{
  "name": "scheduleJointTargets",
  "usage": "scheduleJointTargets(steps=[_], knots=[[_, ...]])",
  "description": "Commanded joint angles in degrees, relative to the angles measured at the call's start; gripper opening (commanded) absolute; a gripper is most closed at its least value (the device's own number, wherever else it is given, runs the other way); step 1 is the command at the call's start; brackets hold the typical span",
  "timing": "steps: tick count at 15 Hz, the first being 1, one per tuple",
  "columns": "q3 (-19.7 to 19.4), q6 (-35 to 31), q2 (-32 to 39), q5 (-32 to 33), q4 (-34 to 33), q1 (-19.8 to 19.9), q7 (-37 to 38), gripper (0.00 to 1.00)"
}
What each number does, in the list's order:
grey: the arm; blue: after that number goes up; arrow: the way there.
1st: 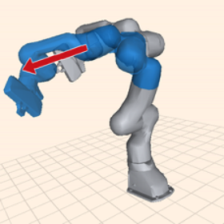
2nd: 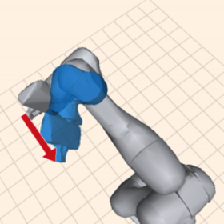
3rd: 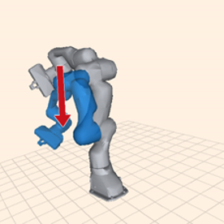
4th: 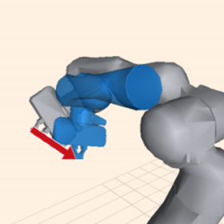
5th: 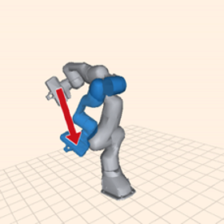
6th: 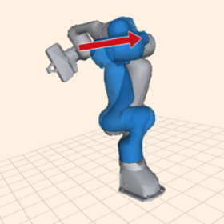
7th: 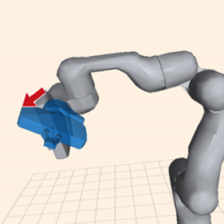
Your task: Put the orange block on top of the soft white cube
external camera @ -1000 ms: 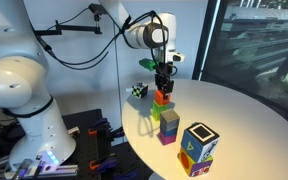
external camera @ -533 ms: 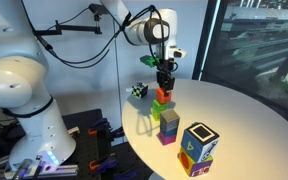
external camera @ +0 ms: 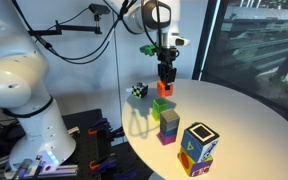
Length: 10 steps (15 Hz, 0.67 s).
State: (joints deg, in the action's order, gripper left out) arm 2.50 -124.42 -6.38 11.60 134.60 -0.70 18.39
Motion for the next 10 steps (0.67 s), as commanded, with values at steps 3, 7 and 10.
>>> scheduleJointTargets(steps=[3,7,10], knots=[[-1.2,3.7,-3.6,2.5,-1.4,2.8,1.2,0.28],[-2.6,5.1,-3.9,2.6,-3.2,5.1,1.1,0.28],[-3.9,7.0,-3.5,2.1,-5.3,6.7,1.2,0.28]])
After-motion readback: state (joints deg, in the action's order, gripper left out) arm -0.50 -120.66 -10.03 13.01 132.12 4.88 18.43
